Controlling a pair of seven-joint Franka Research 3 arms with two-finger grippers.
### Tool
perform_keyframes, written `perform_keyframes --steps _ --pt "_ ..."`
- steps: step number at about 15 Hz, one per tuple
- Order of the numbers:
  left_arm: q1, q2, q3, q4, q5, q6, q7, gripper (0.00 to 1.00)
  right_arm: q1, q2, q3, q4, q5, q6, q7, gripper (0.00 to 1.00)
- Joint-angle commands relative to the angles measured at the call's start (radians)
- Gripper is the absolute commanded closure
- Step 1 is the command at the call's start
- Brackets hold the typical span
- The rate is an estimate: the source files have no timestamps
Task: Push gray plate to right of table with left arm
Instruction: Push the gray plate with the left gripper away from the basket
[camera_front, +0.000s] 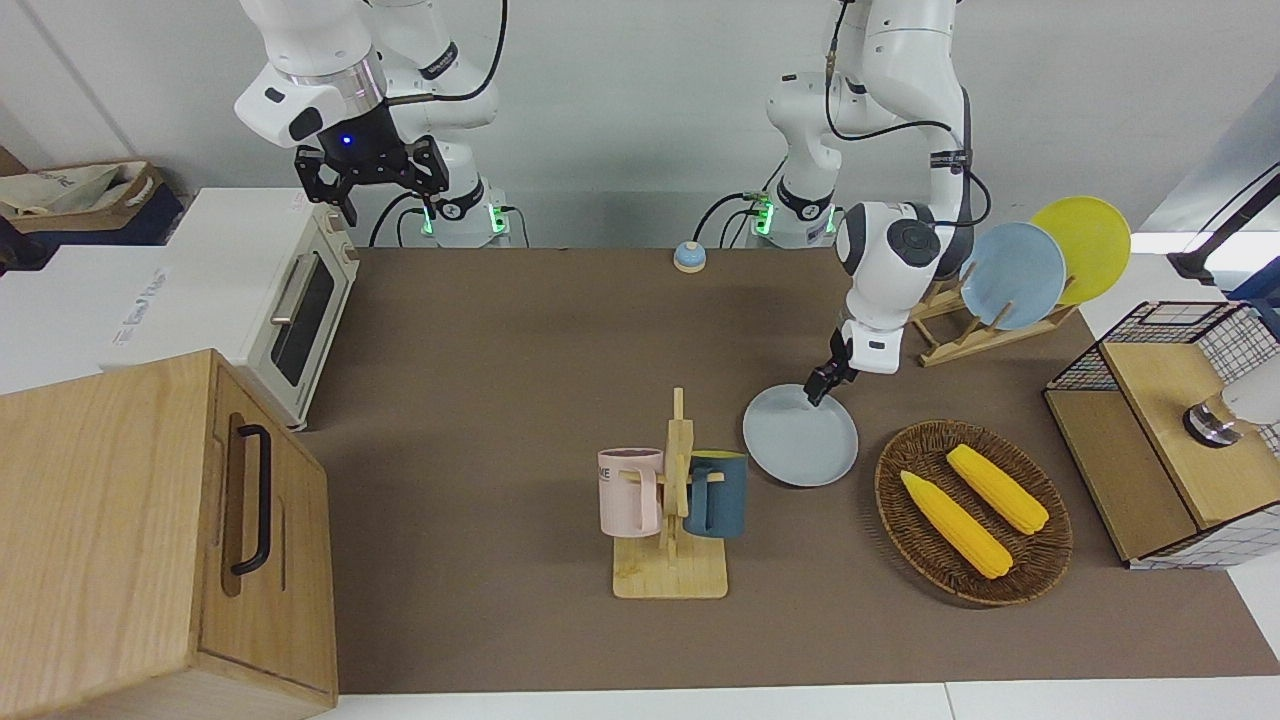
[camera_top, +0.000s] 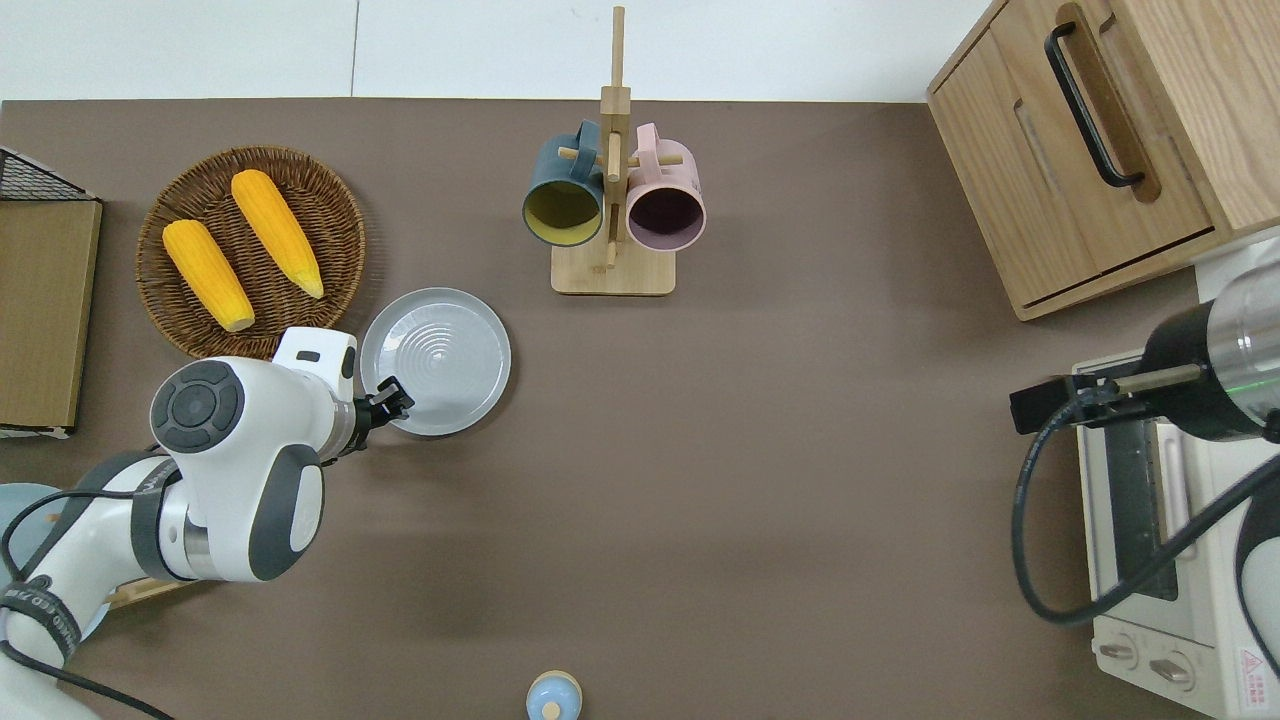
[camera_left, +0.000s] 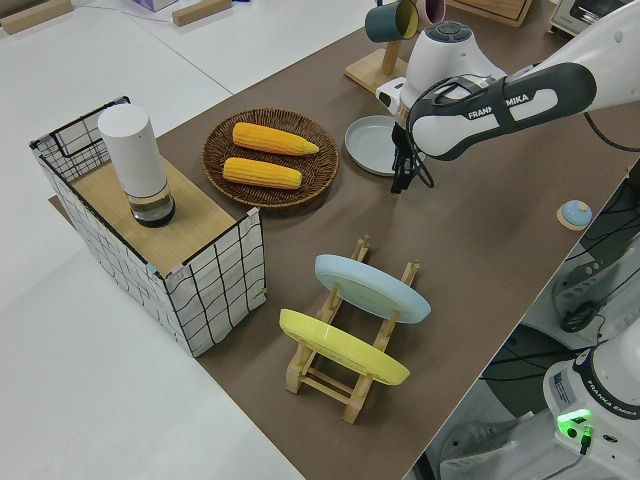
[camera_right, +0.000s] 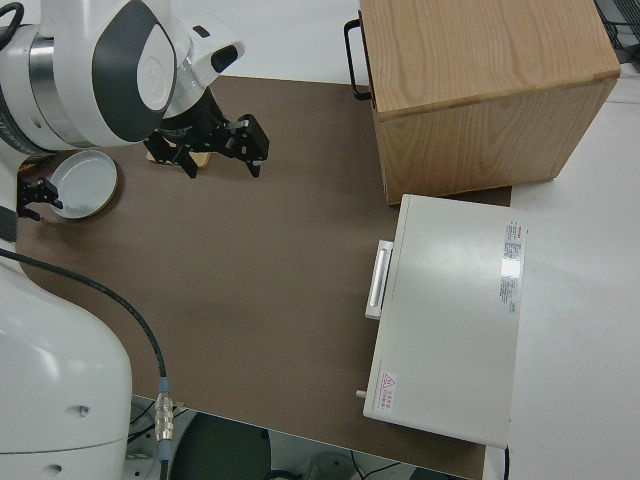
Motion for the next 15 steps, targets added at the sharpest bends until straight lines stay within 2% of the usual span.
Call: perform_keyframes --steps 1,2,9,11,15 --pt "-0.016 -0.004 0.008 -0.019 0.025 0.026 -0.04 0.89 -0.02 -0.006 0.015 0.004 0.01 -0.012 0.001 0.017" --pt "-0.016 -0.004 0.008 -0.019 0.028 0.026 -0.043 1.0 -0.02 -0.006 0.015 0.004 0.01 -0.012 0.0 0.017" --pt "-0.025 0.004 0.008 -0.017 0.035 0.026 -0.043 1.0 -0.02 -0.006 0.015 0.004 0.01 -0.012 0.0 0.017" --pt "-0.042 0.004 0.005 -0.019 0.037 0.025 -0.086 1.0 -0.02 -0.006 0.015 0.004 0.01 -0.012 0.0 0.017" --pt "-0.062 0.003 -0.048 -0.017 0.051 0.022 -0.215 1.0 -0.02 -0.006 0.013 0.004 0.01 -0.012 0.0 0.017"
